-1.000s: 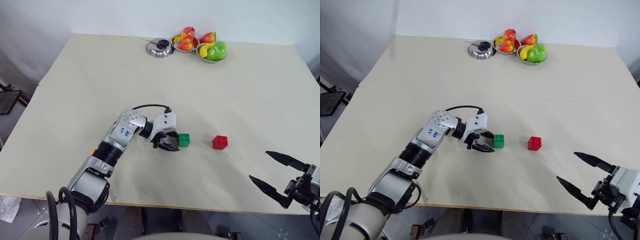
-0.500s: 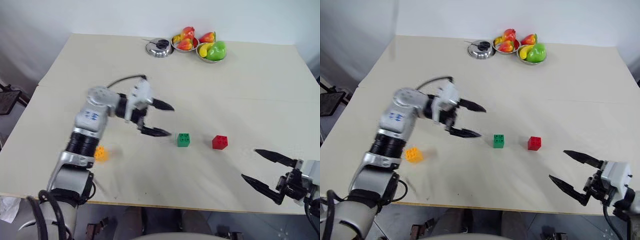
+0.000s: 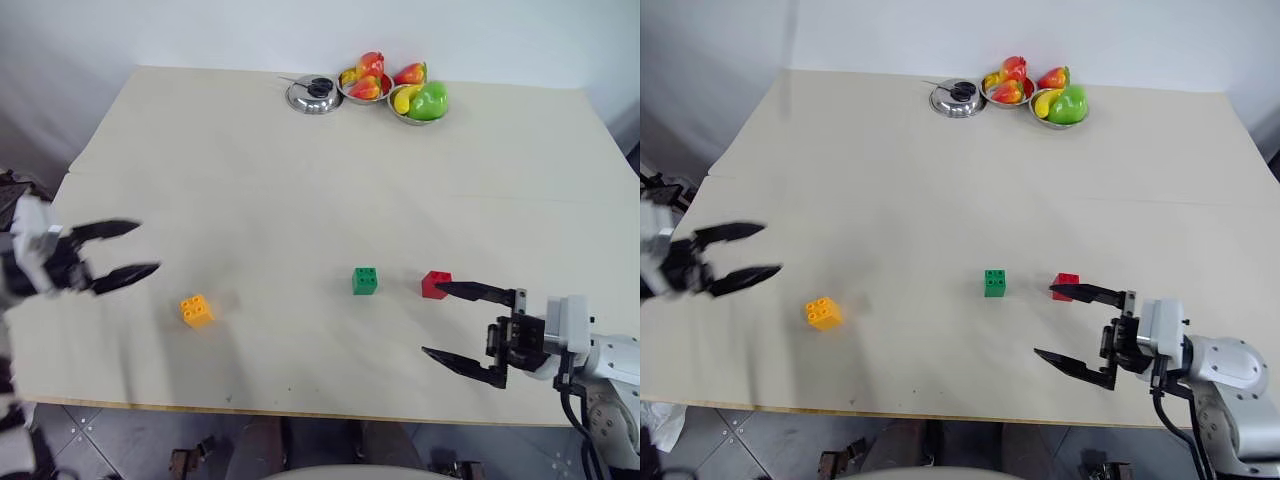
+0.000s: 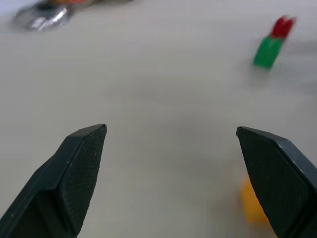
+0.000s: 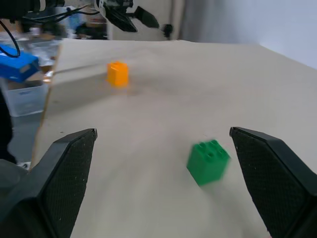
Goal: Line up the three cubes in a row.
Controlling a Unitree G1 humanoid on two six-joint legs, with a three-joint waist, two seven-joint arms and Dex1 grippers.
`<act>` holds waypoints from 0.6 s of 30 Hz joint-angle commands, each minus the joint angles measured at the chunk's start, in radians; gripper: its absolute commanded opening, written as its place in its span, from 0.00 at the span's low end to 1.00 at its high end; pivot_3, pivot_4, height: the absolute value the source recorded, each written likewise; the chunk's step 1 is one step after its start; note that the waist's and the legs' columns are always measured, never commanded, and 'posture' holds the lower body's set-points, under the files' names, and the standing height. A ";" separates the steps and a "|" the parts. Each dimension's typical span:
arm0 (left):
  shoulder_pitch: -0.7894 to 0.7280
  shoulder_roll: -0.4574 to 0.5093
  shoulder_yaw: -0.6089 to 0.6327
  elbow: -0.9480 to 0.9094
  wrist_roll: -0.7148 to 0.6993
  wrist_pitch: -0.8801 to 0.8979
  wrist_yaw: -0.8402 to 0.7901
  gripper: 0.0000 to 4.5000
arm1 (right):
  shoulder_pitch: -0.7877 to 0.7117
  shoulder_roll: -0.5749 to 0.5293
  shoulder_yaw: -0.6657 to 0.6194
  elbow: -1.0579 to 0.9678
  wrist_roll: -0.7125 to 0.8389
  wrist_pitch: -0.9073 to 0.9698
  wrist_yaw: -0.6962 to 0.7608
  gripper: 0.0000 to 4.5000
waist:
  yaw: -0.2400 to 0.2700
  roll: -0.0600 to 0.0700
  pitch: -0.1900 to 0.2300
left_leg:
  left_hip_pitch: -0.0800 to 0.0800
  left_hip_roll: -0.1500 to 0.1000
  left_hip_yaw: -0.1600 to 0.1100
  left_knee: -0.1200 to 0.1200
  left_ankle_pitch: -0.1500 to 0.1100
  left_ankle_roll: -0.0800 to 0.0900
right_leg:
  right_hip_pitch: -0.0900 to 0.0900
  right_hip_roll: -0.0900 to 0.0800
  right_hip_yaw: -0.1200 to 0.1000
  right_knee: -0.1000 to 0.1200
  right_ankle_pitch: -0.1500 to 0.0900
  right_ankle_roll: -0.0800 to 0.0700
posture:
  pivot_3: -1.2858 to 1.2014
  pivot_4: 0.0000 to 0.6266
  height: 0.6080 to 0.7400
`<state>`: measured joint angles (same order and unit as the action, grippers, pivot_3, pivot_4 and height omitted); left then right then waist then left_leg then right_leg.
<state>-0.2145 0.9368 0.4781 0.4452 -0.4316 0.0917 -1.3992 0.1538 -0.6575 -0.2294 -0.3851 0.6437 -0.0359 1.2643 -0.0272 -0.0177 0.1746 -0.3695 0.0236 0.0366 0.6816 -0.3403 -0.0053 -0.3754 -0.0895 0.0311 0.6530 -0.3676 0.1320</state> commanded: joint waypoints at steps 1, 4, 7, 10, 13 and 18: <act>0.168 0.024 0.090 -0.013 -0.021 -0.012 -0.016 0.99 | -0.010 0.005 0.014 0.009 0.009 -0.042 0.045 1.00 | -0.001 0.000 0.000 | 0.000 -0.001 0.000 -0.001 -0.001 0.001 | 0.000 -0.002 -0.001 0.000 -0.001 -0.001 | 0.52 0.24 1.00; 0.294 0.001 0.104 -0.162 -0.075 0.062 -0.024 0.99 | -0.026 0.005 0.023 0.027 0.011 -0.050 0.055 1.00 | 0.006 -0.003 0.000 | -0.001 -0.004 -0.004 -0.001 -0.001 0.001 | 0.000 -0.006 -0.006 0.000 -0.002 -0.003 | 0.52 0.24 1.00; 0.292 -0.061 0.045 -0.272 -0.064 0.019 0.031 0.99 | -0.036 -0.007 0.035 0.042 0.017 -0.029 0.070 1.00 | 0.015 -0.002 0.000 | 0.000 -0.007 -0.007 -0.001 -0.001 0.001 | 0.003 -0.011 -0.009 -0.002 -0.002 -0.003 | 0.52 0.24 1.00; 0.268 -0.113 -0.037 -0.345 -0.038 0.023 0.085 0.99 | -0.034 -0.023 0.040 0.058 0.007 -0.018 0.085 1.00 | 0.019 0.001 0.001 | 0.000 -0.007 -0.009 -0.002 -0.001 0.001 | 0.005 -0.012 -0.013 -0.004 -0.002 -0.003 | 0.52 0.24 1.00; 0.207 -0.175 -0.117 -0.343 0.022 -0.036 0.164 0.99 | -0.020 -0.031 0.025 0.092 -0.008 -0.044 0.100 1.00 | 0.017 0.002 0.001 | -0.001 -0.007 -0.010 -0.004 -0.001 0.001 | 0.006 -0.011 -0.017 -0.006 -0.002 -0.003 | 0.52 0.24 1.00; 0.179 -0.189 -0.187 -0.313 0.063 -0.070 0.193 0.95 | 0.017 -0.027 -0.013 0.111 -0.010 -0.063 0.090 1.00 | 0.005 0.002 0.001 | -0.001 -0.007 -0.009 -0.004 -0.001 0.000 | 0.006 -0.008 -0.025 -0.007 -0.002 -0.003 | 0.52 0.24 1.00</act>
<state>-0.0335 0.7415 0.2907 0.1301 -0.3782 0.0463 -1.2129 0.1637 -0.6772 -0.2106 -0.2653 0.6224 -0.0767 1.3538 -0.0224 -0.0153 0.1758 -0.3706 0.0166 0.0279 0.6778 -0.3412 -0.0048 -0.3698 -0.0978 0.0057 0.6463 -0.3692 0.1290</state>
